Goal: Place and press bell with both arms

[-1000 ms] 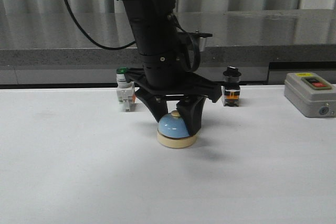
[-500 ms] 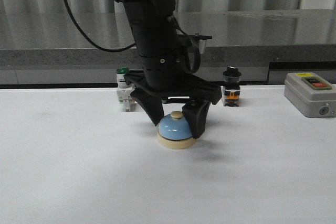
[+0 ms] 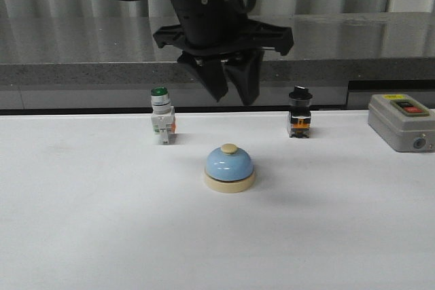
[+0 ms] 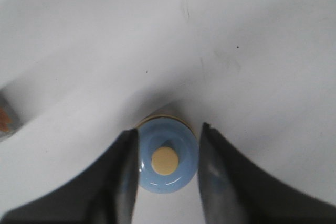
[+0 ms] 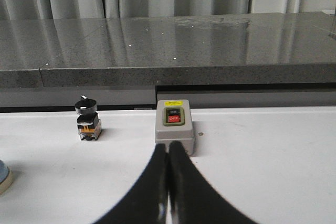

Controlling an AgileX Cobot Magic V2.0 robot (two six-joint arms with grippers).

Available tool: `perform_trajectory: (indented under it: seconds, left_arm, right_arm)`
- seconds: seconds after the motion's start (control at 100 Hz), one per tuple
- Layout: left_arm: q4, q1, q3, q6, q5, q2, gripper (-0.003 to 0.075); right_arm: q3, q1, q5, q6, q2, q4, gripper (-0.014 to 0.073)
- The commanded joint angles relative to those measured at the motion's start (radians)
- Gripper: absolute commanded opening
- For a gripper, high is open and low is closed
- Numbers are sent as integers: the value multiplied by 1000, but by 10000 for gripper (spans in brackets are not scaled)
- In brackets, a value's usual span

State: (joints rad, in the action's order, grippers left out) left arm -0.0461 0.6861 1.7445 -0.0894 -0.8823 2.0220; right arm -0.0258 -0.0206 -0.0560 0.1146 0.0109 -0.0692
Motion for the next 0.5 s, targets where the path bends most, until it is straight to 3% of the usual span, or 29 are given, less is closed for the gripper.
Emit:
perform_trajectory:
  seconds: [0.0,0.04,0.22,0.49]
  left_arm:
    - [-1,5,26,-15,29,-94,52]
    - [-1,3,26,-17,29,-106,-23]
    - [-1,-25,-28,-36,53,-174,-20]
    - [11,-112,-267,-61,151,-358,-20]
  right_arm:
    - [14,6,83,-3,16,-5,-60]
    - [14,6,83,-3,16,-5,-60]
    - [14,6,83,-3,16,-5,-60]
    - [14,6,83,-3,16,-5,-60]
